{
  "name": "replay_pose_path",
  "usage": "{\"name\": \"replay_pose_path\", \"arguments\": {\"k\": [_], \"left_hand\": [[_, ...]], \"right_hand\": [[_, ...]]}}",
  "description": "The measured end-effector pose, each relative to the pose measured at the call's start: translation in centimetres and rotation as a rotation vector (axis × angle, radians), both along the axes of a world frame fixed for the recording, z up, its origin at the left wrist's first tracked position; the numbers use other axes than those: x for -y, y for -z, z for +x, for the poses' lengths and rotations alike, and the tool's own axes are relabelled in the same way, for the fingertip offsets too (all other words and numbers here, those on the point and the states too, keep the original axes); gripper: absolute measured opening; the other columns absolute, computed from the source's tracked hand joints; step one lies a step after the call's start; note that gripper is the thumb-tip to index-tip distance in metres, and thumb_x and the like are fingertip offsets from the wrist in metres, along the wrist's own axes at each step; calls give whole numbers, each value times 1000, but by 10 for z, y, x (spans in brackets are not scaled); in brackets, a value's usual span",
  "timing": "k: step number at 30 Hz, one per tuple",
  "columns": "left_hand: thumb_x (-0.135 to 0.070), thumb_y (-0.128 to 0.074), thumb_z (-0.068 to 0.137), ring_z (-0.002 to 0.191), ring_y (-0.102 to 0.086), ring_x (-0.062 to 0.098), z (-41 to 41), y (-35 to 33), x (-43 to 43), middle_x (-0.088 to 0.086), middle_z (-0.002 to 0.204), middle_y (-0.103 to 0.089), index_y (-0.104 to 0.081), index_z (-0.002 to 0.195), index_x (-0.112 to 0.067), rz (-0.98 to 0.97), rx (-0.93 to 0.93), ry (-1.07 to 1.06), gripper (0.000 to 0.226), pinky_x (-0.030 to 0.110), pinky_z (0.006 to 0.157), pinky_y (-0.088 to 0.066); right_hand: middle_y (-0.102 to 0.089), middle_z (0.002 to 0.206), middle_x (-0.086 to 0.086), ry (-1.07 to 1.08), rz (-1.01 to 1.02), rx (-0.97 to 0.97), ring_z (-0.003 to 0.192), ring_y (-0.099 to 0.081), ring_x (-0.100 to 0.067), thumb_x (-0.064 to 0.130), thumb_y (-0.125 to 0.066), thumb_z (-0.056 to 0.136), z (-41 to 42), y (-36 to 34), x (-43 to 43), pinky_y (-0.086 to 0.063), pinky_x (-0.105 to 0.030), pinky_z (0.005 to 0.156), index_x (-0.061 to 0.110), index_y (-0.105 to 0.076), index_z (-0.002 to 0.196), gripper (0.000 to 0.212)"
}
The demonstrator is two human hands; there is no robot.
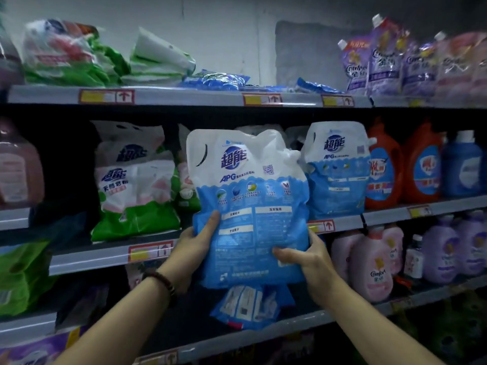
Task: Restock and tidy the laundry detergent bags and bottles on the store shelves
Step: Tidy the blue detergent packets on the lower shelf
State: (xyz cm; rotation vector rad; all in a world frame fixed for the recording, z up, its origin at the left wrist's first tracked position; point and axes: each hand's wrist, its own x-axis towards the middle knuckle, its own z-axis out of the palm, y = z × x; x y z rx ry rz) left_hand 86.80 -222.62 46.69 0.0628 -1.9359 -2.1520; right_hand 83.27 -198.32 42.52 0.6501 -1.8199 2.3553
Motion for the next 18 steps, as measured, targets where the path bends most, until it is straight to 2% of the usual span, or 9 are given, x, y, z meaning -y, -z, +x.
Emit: {"name": "replay_pose_path", "arguments": {"k": [2, 4, 7, 9, 11, 14, 15, 17, 18], "left_hand": [[-53, -71, 91, 93, -80, 17, -20, -12, -7, 3, 113, -80, -65, 123, -18, -82, -101, -81, 49, 34, 78, -64], [-50, -75, 87, 94, -76, 5, -30, -18, -15, -4, 121, -74, -54, 130, -23, -139, -203, -127, 56, 25, 74, -62], [-31, -82, 86, 95, -72, -8, -49, -26, -18, -17, 119, -69, -46, 128, -38, -246, -348, -42, 55, 12, 71, -58], [-24, -89, 81, 106, -72, -4, -69, -36, -14, -18, 119, -71, -47, 125, -45, -360, -463, -23, 64, 17, 81, -60], [-31, -91, 79, 125, -65, 5, -96, -42, -5, -19, 134, -66, -43, 137, -48, -478, -539, -45, 77, 33, 100, -57], [-60, -80, 82, 157, -23, 11, -147, -32, 16, -13, 171, -22, -5, 164, -41, -678, -414, -113, 113, 41, 127, -26], [-69, -76, 79, 159, -17, 13, -163, -24, 23, -11, 173, -15, 2, 164, -43, -704, -342, -88, 119, 42, 128, -22], [-77, -75, 75, 157, -29, 24, -186, -6, 29, -4, 171, -26, 0, 163, -48, -710, -230, -18, 120, 47, 126, -32], [-74, -77, 76, 156, -31, 27, -189, 2, 28, -1, 171, -24, 3, 164, -46, -757, -187, -26, 122, 46, 125, -33]], "right_hand": [[-80, 114, -13, 53, -56, -29, 102, -78, -36, -2, -93, 60, -14, -15, 2, -64, -45, 78, 9, -70, 122, 68], [-81, 112, -11, 85, -74, -70, 99, -79, -32, -8, -89, 67, -28, -32, 6, -64, -40, 75, 10, -70, 122, 60], [-80, 115, -11, 98, -105, -138, 103, -78, -34, -7, -87, 73, -59, -53, 13, -64, -47, 81, 11, -67, 125, 59], [-79, 117, -10, 117, -92, -182, 106, -77, -34, -3, -90, 74, -83, -61, 23, -63, -49, 89, 14, -67, 127, 60], [-80, 116, -4, 167, -70, -218, 106, -78, -26, 0, -91, 77, -108, -64, 37, -64, -44, 90, 18, -66, 126, 58], [-75, 124, 12, 205, 91, -275, 115, -72, -7, 17, -90, 84, -141, -56, 57, -60, -33, 99, 28, -56, 133, 61], [-72, 124, 20, 233, 239, -327, 118, -66, 0, 29, -89, 86, -154, -50, 60, -56, -30, 103, 32, -52, 133, 60], [-61, 120, 31, 349, 553, -382, 114, -54, 9, 50, -83, 86, -175, -38, 60, -46, -27, 105, 36, -48, 129, 57], [-59, 120, 31, 374, 605, -372, 114, -53, 7, 54, -81, 86, -183, -34, 58, -46, -29, 106, 38, -47, 129, 57]]}}
